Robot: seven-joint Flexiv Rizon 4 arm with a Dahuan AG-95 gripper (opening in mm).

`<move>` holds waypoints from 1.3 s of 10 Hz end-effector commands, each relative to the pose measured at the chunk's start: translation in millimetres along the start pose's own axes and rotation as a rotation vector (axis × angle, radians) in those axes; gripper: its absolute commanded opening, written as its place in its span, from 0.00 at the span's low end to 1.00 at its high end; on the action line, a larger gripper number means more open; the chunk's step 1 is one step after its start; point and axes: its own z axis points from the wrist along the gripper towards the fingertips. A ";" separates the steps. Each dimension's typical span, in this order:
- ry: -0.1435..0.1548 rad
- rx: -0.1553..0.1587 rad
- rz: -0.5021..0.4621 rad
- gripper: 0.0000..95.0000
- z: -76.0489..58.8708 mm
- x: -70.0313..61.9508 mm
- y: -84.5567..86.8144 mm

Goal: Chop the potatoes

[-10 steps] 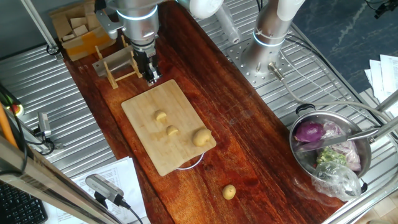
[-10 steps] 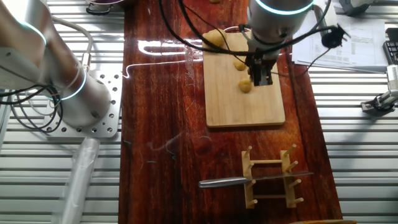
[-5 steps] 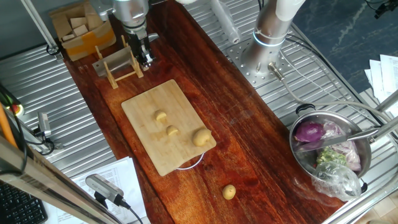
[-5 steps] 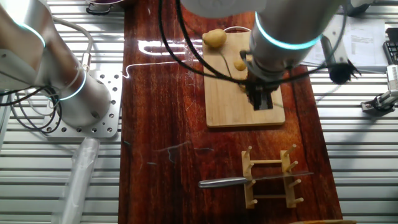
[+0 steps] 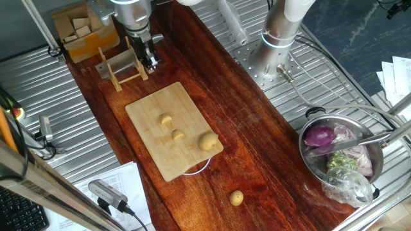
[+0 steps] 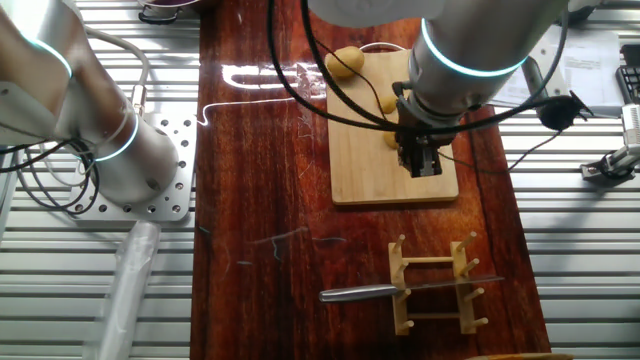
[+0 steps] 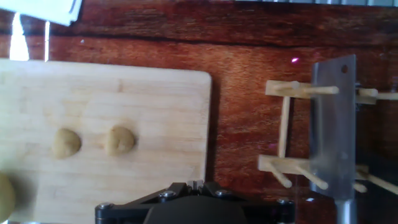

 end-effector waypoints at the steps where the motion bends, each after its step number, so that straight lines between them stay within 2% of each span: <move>1: -0.026 0.002 0.006 0.00 -1.3 8.0 -38.5; 2: -0.015 -0.026 -0.016 0.00 1.7 8.0 -64.8; 3: 0.005 -0.038 -0.044 0.00 3.3 6.5 -85.8; 5: 0.032 -0.037 -0.047 0.00 3.3 6.5 -85.8; 8: 0.036 -0.028 0.018 0.00 3.3 6.5 -85.8; 10: 0.052 -0.010 0.059 0.00 3.4 6.5 -85.6; 12: 0.055 -0.028 0.025 0.00 7.0 7.8 -108.2; 13: 0.056 -0.035 -0.010 0.00 11.8 9.0 -134.9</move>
